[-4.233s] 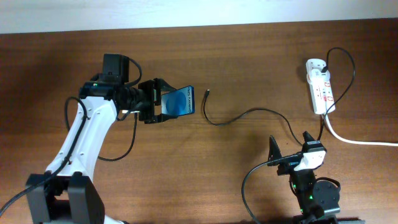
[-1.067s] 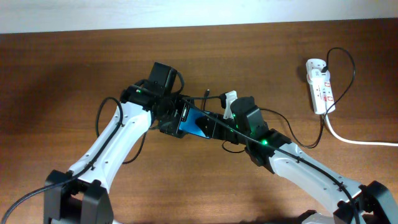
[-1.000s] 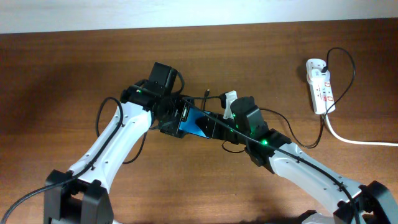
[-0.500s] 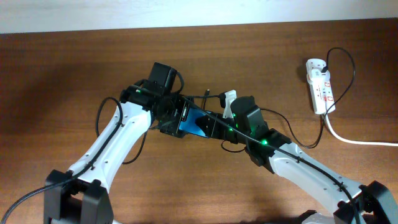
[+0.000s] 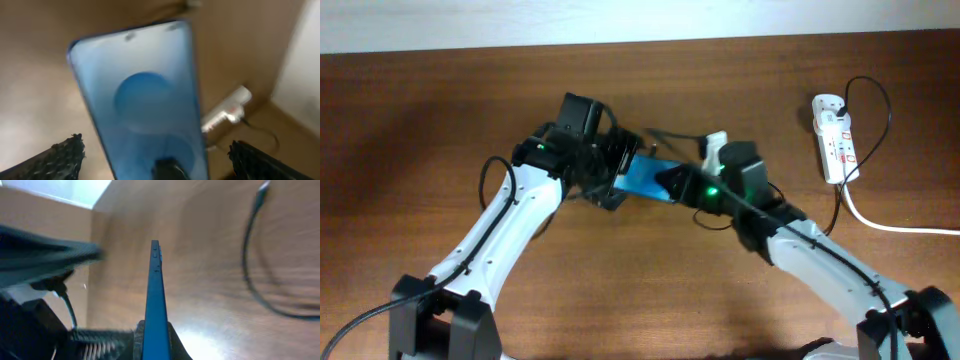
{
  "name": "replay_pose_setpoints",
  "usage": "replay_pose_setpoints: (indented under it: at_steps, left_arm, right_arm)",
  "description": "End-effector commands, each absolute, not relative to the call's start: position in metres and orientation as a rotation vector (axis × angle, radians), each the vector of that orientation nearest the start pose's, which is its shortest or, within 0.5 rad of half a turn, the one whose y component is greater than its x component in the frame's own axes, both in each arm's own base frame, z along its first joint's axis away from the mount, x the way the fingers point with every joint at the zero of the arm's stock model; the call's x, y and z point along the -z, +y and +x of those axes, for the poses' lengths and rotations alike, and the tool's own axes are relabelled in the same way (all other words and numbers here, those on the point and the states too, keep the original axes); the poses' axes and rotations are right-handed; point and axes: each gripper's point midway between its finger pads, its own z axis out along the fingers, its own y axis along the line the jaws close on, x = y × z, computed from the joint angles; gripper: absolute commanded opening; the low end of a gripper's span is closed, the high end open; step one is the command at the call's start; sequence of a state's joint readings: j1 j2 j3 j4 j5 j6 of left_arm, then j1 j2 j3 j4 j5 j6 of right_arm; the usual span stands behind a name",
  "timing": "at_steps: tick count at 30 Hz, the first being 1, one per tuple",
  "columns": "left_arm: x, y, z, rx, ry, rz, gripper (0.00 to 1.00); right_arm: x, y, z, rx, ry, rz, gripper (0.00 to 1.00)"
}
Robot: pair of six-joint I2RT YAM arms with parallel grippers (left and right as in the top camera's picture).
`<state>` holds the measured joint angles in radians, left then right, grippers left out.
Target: Plug charger to phone and switch on socket
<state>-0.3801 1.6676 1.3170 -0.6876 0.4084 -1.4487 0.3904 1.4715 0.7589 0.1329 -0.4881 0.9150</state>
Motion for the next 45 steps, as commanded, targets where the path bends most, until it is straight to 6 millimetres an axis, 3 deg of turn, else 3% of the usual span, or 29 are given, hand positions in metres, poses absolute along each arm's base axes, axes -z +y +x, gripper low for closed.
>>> replay_pose_setpoints:
  at_steps: [1,4,8,10,13,15,17,21,23,26,29,31,34,36,38,45]
  left_arm:
    - [-0.186,-0.231,0.376,1.211,2.613,-0.836,0.97]
    - [-0.206,-0.233,0.388,1.326,2.543,-0.622,0.99]
    - [-0.218,-0.228,0.401,1.369,2.472,-0.59,1.0]
    - [-0.251,-0.24,0.415,1.509,2.335,-0.499,1.0]
    - [-0.281,-0.241,0.434,1.617,2.183,-0.62,1.0]
    - [-0.296,-0.239,0.443,1.659,2.1,-0.671,1.0]
    - [-0.314,-0.242,0.447,1.696,2.027,-0.62,0.92]
    - [-0.318,-0.249,0.44,1.747,2.041,-0.554,0.92]
    - [-0.327,-0.26,0.435,1.831,2.02,-0.412,0.91]
    - [-0.317,-0.281,0.428,1.893,2.055,-0.319,0.89]
    - [-0.303,-0.295,0.42,1.927,2.116,-0.28,0.77]
    - [-0.298,-0.296,0.42,1.916,2.13,-0.283,0.7]
    - [-0.277,-0.291,0.425,1.855,2.204,-0.429,0.51]
    - [-0.277,-0.29,0.427,1.842,2.195,-0.443,0.44]
    - [-0.276,-0.289,0.43,1.827,2.188,-0.459,0.39]
    - [-0.266,-0.28,0.442,1.743,2.179,-0.566,0.37]
  right_arm:
    - [-0.156,0.212,0.354,-1.348,2.296,0.326,0.04]
    - [-0.18,0.187,0.362,-1.418,2.219,0.354,0.04]
    - [-0.226,0.171,0.377,-1.494,2.034,0.425,0.04]
    - [-0.25,0.162,0.394,-1.539,1.894,0.582,0.04]
    - [-0.279,0.138,0.416,-1.583,1.663,0.816,0.04]
    - [-0.287,0.127,0.424,-1.617,1.544,0.967,0.04]
    - [-0.29,0.13,0.426,-1.673,1.469,1.091,0.04]
    - [-0.304,0.147,0.42,-1.74,1.441,1.049,0.04]
    - [-0.305,0.157,0.417,-1.757,1.454,1.034,0.04]
    - [-0.303,0.175,0.41,-1.779,1.481,1.019,0.04]
    - [-0.296,0.184,0.41,-1.785,1.514,1.018,0.04]
    - [-0.296,0.189,0.408,-1.791,1.524,1.009,0.04]
    - [-0.292,0.191,0.407,-1.783,1.544,1.009,0.04]
    - [-0.283,0.193,0.406,-1.744,1.589,1.001,0.04]
    - [-0.272,0.193,0.407,-1.714,1.628,1.029,0.04]
    - [-0.27,0.2,0.402,-1.732,1.674,0.984,0.04]
